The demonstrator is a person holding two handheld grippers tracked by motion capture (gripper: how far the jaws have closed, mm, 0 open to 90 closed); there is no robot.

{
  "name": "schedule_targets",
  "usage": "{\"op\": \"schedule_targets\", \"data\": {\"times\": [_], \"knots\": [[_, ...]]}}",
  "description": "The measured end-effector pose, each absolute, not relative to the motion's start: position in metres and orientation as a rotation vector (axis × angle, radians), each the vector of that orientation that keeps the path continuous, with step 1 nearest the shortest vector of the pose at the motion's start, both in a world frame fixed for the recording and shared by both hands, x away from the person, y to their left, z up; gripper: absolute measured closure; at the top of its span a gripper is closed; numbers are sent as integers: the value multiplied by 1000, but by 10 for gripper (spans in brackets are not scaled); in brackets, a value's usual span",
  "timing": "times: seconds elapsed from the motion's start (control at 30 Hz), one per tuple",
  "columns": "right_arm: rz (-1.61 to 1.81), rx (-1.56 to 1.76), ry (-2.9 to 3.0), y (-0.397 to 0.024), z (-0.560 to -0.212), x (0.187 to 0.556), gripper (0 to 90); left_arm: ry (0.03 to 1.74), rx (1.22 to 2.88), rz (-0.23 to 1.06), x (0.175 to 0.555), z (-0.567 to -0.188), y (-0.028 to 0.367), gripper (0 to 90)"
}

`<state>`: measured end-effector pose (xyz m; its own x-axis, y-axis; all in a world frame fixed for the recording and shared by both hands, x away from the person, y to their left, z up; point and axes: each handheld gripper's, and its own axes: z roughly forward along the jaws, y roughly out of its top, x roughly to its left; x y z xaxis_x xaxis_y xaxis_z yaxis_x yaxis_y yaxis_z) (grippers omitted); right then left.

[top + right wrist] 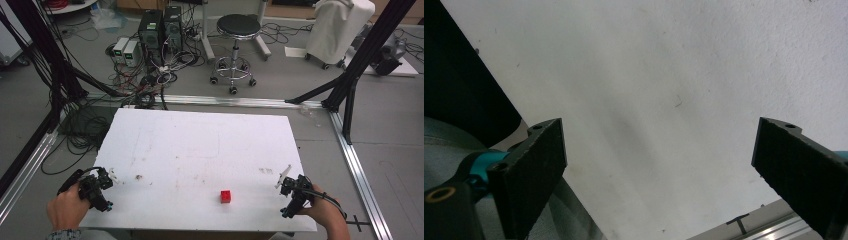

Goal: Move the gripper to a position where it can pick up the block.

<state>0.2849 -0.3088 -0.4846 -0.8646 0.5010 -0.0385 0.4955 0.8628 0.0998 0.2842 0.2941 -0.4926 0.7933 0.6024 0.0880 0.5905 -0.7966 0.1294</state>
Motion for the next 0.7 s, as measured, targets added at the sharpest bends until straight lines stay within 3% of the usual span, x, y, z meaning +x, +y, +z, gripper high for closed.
{"op": "schedule_targets", "data": {"times": [0.7], "knots": [[109,776,2897,-311,-482,290,66,951,2911,180,284,-492,292,268]]}}
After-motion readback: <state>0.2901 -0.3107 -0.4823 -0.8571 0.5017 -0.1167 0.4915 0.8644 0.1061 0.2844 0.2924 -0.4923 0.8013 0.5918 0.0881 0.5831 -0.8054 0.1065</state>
